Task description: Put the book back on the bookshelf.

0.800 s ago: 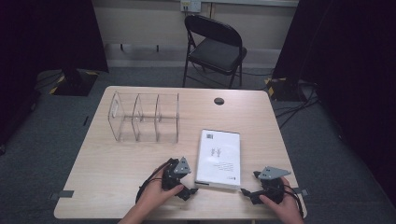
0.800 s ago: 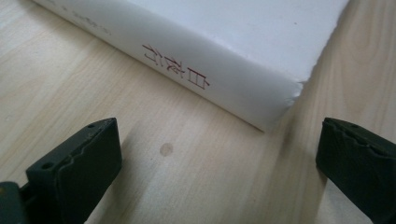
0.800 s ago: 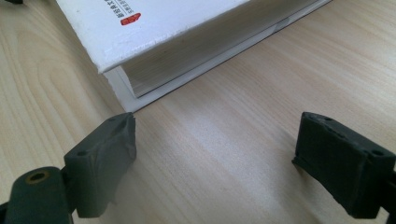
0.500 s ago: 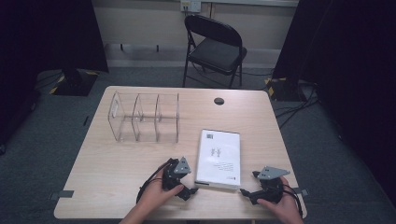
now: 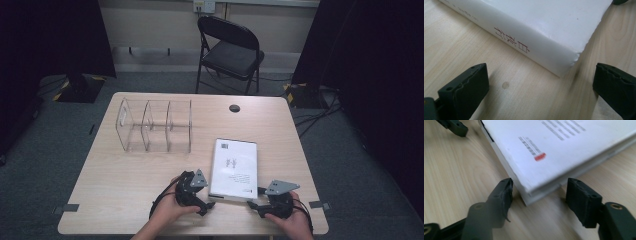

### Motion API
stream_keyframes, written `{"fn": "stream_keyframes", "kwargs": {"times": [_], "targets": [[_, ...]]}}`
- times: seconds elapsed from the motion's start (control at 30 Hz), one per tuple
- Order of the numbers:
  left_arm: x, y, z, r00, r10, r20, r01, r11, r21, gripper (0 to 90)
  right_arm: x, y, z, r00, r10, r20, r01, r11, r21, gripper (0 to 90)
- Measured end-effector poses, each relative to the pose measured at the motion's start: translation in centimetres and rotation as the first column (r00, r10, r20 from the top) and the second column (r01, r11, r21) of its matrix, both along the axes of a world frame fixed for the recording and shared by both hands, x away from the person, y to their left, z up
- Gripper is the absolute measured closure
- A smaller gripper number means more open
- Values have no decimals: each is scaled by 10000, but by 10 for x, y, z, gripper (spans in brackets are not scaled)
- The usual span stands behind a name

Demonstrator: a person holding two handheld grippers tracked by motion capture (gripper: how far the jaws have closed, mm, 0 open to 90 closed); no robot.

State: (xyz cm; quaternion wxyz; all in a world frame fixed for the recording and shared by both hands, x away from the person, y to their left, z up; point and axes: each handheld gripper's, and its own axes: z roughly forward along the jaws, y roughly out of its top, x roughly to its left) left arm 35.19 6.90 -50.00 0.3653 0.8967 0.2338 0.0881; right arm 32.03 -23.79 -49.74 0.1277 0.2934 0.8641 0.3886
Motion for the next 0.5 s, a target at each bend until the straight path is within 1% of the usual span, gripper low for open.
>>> {"fn": "stream_keyframes", "kwargs": {"times": [0.03,0.07,0.1,0.13,0.17,0.2,0.27,0.3,0.33,0.37,0.4,0.43,0.47,0.5], "targets": [[1,0,1,10000,-7,97,7,10000,43,11,0,3,0,10000,-18,49,18,10000,38,412],[0,-1,1,10000,69,48,-69,10000,-32,30,0,5,0,9999,-40,95,40,10000,42,422],[1,-2,2,9999,0,130,1,10000,-77,58,0,6,0,9999,-133,65,133,9999,3,446],[1,-3,2,9998,-95,181,99,9997,-230,113,0,5,1,9996,-290,67,290,9996,-2,488],[1,-3,2,9998,-95,181,99,9997,-230,182,1,4,1,9995,-313,-8,313,9995,82,492],[2,-5,4,9994,-271,204,276,9994,-225,223,1,3,1,9991,-404,-125,406,9991,159,495],[3,-7,4,9993,-266,273,272,9994,-209,228,1,4,1,9988,-453,-168,456,9988,185,496],[2,-12,3,9997,-62,225,70,9992,-395,255,0,6,1,9984,-553,-94,553,9984,66,495],[2,-12,3,9997,-62,225,70,9992,-395,255,0,6,1,9984,-553,-94,553,9984,66,495],[3,-12,5,9997,-142,213,144,9998,-109,255,-1,7,2,9983,-575,-68,575,9983,1,498],[2,-13,5,9998,-63,164,66,9997,-228,256,-1,7,2,9977,-665,-155,665,9978,4,509],[3,-12,5,9996,-182,219,184,9998,-85,258,-1,7,3,9972,-709,-220,712,9974,87,516],[3,-12,5,9996,-182,219,184,9998,-85,259,-1,7,3,9972,-709,-220,712,9974,87,516],[3,-11,5,9995,-221,224,223,9997,-127,260,0,6,3,9969,-732,-289,737,9971,195,517]]}}
